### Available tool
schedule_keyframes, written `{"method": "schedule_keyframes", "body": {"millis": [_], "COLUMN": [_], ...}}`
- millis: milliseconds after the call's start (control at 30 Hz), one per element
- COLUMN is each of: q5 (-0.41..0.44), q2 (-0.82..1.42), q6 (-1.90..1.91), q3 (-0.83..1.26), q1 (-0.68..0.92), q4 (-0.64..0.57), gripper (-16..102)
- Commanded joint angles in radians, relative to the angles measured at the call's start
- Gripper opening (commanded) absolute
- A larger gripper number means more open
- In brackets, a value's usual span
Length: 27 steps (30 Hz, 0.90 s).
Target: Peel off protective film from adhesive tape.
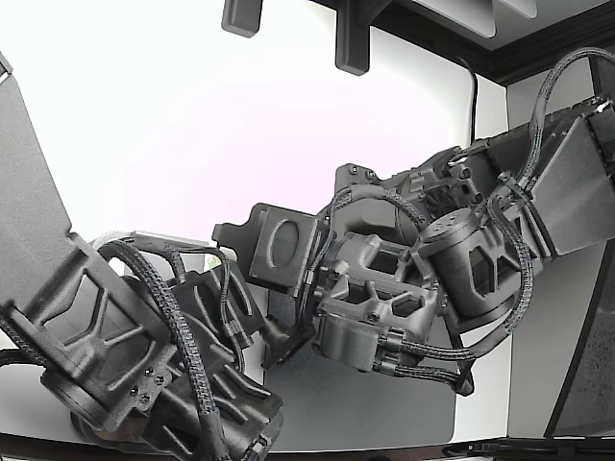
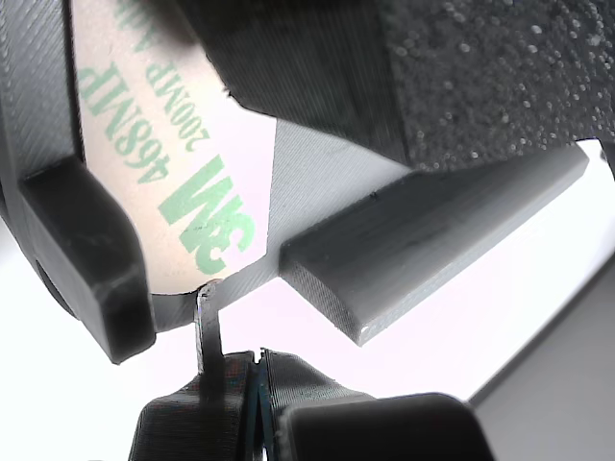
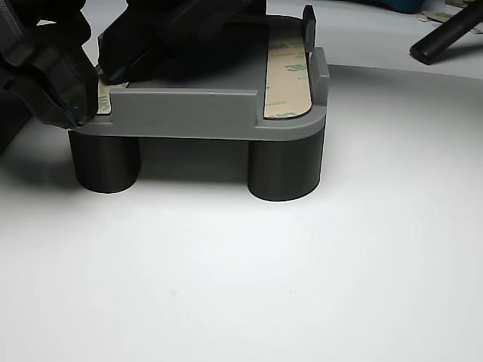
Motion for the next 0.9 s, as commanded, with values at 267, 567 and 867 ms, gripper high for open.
{"method": "schedule_keyframes", "body": {"millis": [267,567,867], "q5": [0.003,0.003,0.005], "q2": [0.025,0.026,0.025], "q6": [-0.003,-0.005,-0.005], "q3": [-0.025,-0.028,-0.031], "q1": [-0.008,-0.008,-0.008], "q4": [-0.002,0.003,0.005], "gripper": [-10,-10,-10]}}
